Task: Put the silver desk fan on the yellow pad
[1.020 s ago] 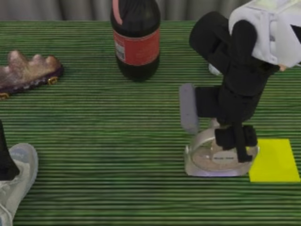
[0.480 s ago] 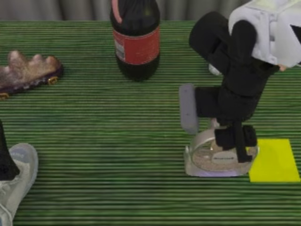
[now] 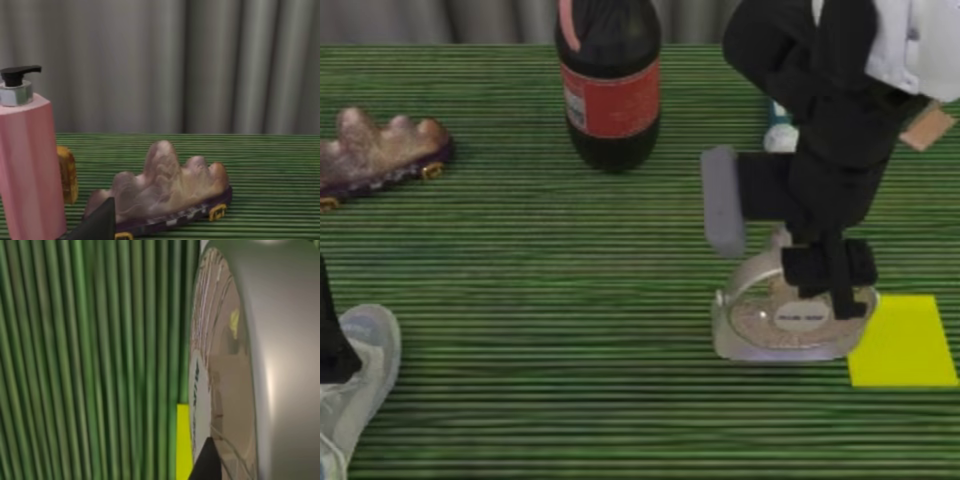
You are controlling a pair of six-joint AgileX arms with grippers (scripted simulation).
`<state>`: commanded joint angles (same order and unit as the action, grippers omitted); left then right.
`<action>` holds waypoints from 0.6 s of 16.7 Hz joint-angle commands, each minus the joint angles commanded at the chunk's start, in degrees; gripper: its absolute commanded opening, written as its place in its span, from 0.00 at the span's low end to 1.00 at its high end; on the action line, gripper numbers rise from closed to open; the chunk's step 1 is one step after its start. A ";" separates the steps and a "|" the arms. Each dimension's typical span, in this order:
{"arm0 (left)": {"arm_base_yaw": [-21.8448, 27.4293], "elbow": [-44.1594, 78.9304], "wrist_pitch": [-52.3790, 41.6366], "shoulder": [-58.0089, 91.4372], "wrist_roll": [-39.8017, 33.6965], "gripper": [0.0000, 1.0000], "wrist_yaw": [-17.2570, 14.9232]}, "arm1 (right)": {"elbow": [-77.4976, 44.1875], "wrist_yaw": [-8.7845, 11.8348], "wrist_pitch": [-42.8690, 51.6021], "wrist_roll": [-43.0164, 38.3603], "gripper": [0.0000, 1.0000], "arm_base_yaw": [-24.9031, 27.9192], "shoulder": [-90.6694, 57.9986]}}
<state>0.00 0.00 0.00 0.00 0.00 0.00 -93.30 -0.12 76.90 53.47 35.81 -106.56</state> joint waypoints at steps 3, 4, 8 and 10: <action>0.00 0.00 0.00 0.00 0.00 1.00 0.00 | -3.34 0.01 3.40 -0.03 0.00 0.11 0.29; 0.00 0.00 0.00 0.00 0.00 1.00 0.00 | -3.39 0.01 3.46 -0.03 0.00 0.11 0.30; 0.00 0.00 0.00 0.00 0.00 1.00 0.00 | -2.63 -0.02 3.29 0.75 0.00 -0.91 0.67; 0.00 0.00 0.00 0.00 0.00 1.00 0.00 | -0.63 -0.14 3.10 3.39 0.00 -3.47 2.43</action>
<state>0.00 0.00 0.00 0.00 0.00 0.00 -93.93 -0.26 79.99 56.86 32.34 -104.13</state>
